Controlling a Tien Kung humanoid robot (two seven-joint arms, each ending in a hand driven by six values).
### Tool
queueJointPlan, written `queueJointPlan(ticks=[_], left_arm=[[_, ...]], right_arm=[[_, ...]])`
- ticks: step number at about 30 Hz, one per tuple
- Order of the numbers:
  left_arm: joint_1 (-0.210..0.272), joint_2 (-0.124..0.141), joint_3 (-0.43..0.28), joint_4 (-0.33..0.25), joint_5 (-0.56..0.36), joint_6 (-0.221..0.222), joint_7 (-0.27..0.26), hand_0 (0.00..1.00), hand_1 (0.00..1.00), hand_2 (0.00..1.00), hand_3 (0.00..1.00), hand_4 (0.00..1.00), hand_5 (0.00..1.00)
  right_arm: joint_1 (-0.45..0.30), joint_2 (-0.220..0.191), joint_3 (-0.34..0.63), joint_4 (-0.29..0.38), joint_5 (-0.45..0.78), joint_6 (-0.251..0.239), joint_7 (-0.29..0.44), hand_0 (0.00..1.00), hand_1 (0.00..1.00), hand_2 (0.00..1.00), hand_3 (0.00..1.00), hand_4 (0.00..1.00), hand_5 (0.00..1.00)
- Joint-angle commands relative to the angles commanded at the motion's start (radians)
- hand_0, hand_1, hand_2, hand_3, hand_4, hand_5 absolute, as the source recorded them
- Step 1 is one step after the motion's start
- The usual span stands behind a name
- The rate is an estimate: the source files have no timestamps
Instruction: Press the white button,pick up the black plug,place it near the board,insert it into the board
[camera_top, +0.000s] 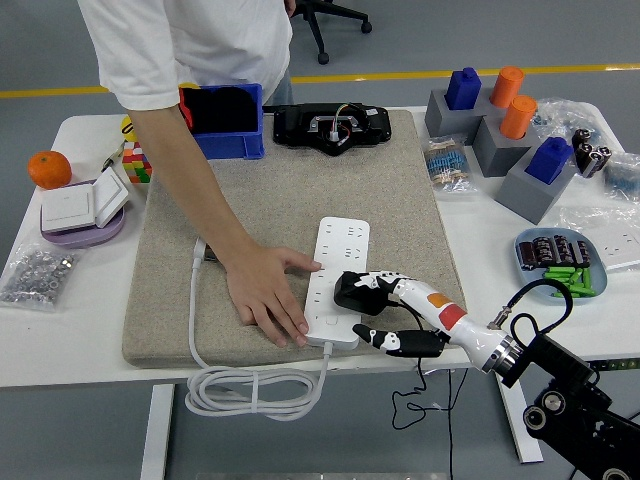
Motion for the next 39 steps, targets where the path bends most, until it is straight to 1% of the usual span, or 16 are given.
queueJointPlan(ticks=[10, 26, 32, 39], left_arm=[[0.000, -0.001, 0.001, 0.000, -0.002, 0.000, 0.000, 0.709, 0.695, 0.668, 0.715, 0.718, 0.301], [-0.001, -0.002, 0.001, 0.000, -0.003, 0.000, -0.001, 0.709, 0.695, 0.668, 0.715, 0.718, 0.301], [0.001, -0.002, -0.003, 0.000, 0.001, 0.000, 0.000, 0.709, 0.695, 0.667, 0.715, 0.718, 0.301], [0.001, -0.002, -0.004, 0.000, 0.001, 0.000, 0.000, 0.709, 0.695, 0.668, 0.715, 0.718, 0.302]], right_arm=[[0.028, 0.013, -0.030, -0.007, 0.003, 0.002, -0.003, 0.952, 0.861, 0.805, 0.754, 0.759, 0.658], [0.068, 0.026, -0.095, -0.058, 0.018, 0.012, -0.010, 0.950, 0.857, 0.801, 0.750, 0.759, 0.658], [0.067, 0.029, -0.088, -0.040, 0.010, 0.011, -0.012, 0.949, 0.855, 0.799, 0.750, 0.758, 0.656], [0.064, 0.020, -0.041, 0.015, -0.004, 0.009, -0.015, 0.949, 0.855, 0.797, 0.750, 0.757, 0.654]])
